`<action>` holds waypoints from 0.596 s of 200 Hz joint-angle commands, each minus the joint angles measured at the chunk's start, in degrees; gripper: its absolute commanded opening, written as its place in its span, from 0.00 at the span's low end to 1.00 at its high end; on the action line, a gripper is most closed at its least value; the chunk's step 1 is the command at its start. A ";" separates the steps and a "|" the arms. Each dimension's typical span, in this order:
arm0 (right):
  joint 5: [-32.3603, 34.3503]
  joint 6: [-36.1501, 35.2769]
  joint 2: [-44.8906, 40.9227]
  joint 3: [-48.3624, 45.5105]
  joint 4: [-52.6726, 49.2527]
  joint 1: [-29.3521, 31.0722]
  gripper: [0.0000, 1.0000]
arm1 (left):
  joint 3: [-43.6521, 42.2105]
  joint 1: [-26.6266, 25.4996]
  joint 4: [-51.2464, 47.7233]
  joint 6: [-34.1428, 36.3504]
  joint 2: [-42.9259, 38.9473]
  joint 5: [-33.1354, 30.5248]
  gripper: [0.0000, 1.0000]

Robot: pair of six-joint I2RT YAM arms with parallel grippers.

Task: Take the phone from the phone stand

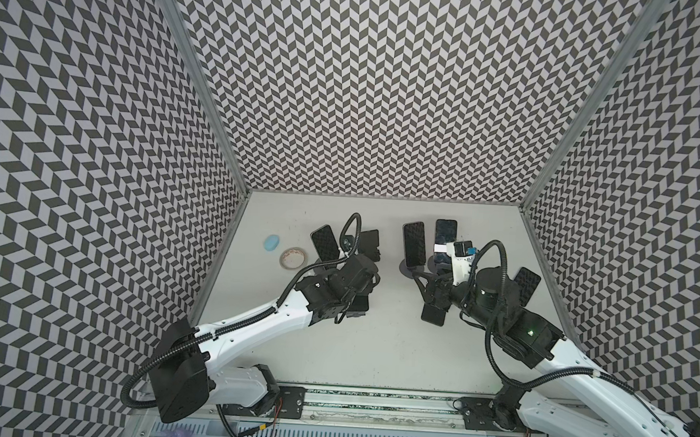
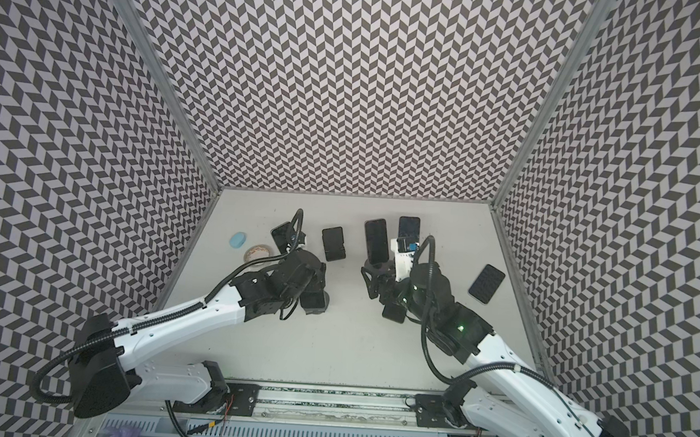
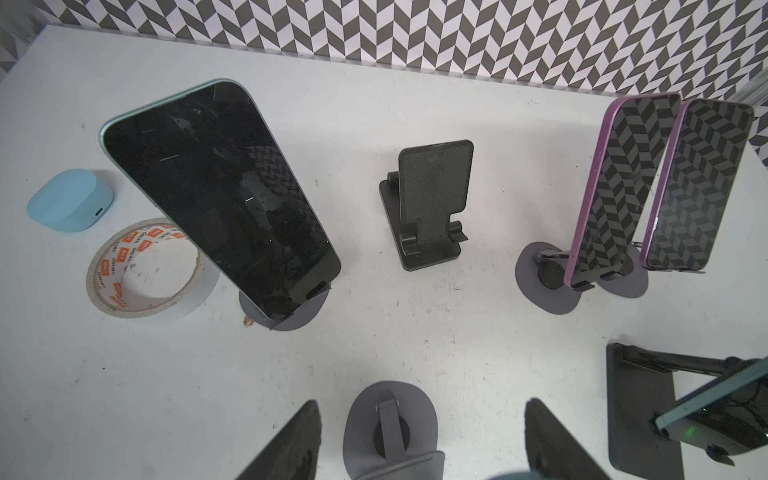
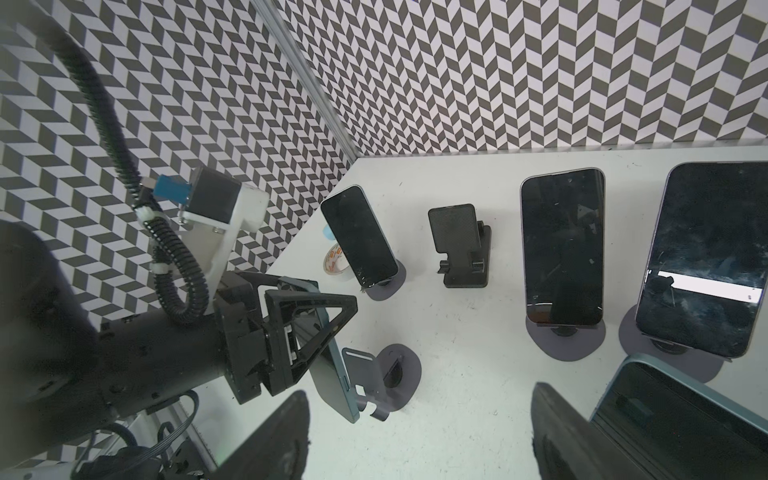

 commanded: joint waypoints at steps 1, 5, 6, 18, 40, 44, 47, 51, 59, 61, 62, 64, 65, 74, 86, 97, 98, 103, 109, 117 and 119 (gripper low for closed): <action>-1.47 0.45 -0.01 0.19 3.24 -0.14 0.81 | -0.76 0.84 0.75 0.69 -2.82 -0.04 0.38; -1.75 0.46 0.16 0.26 3.22 -0.13 0.81 | -0.91 0.95 0.75 0.69 -2.98 -0.02 0.38; -1.76 0.48 0.26 0.27 3.24 -0.13 0.81 | -0.96 0.99 0.70 0.69 -3.04 -0.02 0.38; -2.55 0.49 0.75 0.43 3.25 -0.14 0.81 | -1.23 1.30 0.44 0.69 -3.39 0.23 0.38; -4.43 0.27 1.51 0.45 3.75 -0.06 0.80 | -1.99 1.84 0.59 1.03 -3.86 0.93 0.38; -4.76 0.27 1.58 0.34 3.90 -0.04 0.80 | -2.13 1.96 0.73 1.08 -3.95 1.09 0.38; -4.90 0.31 1.59 0.36 4.01 0.00 0.79 | -2.23 2.00 0.79 1.23 -4.02 1.49 0.38; -5.20 0.32 1.65 0.25 4.17 -0.01 0.79 | -2.59 2.17 1.22 1.86 -4.19 2.03 0.38; -5.60 0.37 1.68 0.19 4.43 -0.05 0.79 | -3.23 2.21 1.83 2.14 -4.66 2.53 0.38; -5.67 0.40 1.68 0.19 4.51 -0.05 0.79 | -3.41 2.32 2.05 2.26 -4.76 2.68 0.38; -5.70 0.40 1.68 0.19 4.54 -0.05 0.79 | -3.53 2.34 2.19 2.35 -4.85 2.78 0.38; -5.76 0.41 1.73 0.19 4.54 -0.05 0.79 | -3.66 2.31 2.40 2.42 -5.03 2.85 0.38; -5.79 0.45 1.71 0.19 4.51 0.00 0.79 | -3.75 2.38 2.45 2.43 -5.12 2.91 0.38; -5.99 0.58 1.77 0.19 4.59 0.04 0.79 | -4.41 2.69 2.85 2.49 -5.69 3.43 0.38; -6.20 0.66 1.77 0.27 4.66 0.04 0.79 | -5.18 3.30 3.21 2.71 -6.51 4.05 0.38; -6.34 0.77 1.86 0.30 4.49 0.04 0.79 | -5.48 3.96 3.04 2.86 -7.11 4.27 0.38; -6.38 0.76 1.86 0.33 4.44 0.04 0.79 | -5.49 4.00 3.04 2.87 -7.17 4.32 0.38; -6.45 0.77 1.82 0.32 4.47 0.04 0.79 | -5.57 4.23 2.88 2.96 -7.39 4.37 0.38; -6.52 0.79 1.84 0.36 4.34 0.04 0.79 | -5.66 4.50 2.70 3.10 -7.80 4.37 0.38; -6.47 0.79 1.86 0.49 4.23 0.04 0.79 | -5.82 4.92 2.52 3.23 -8.22 4.44 0.38; -6.55 0.77 1.86 0.53 4.22 0.04 0.79 | -5.91 4.98 2.51 3.30 -8.29 4.50 0.38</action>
